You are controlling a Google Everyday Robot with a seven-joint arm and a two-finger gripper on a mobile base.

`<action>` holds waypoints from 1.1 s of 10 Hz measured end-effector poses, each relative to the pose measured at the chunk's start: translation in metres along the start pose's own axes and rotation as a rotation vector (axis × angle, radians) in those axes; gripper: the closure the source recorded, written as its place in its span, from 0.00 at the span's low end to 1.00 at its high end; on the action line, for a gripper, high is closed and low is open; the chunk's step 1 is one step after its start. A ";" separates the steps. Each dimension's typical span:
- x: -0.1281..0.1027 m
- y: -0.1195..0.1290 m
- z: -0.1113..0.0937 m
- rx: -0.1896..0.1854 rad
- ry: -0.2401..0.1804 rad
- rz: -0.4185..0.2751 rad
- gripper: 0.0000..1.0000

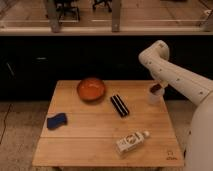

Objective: Place the pepper in the ceramic cup

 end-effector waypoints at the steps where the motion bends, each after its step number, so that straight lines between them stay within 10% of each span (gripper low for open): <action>1: -0.003 -0.004 0.001 0.001 -0.002 -0.006 0.96; 4: -0.003 -0.004 0.007 -0.018 -0.013 0.001 0.87; 11: 0.000 0.003 0.013 -0.013 -0.024 0.024 0.21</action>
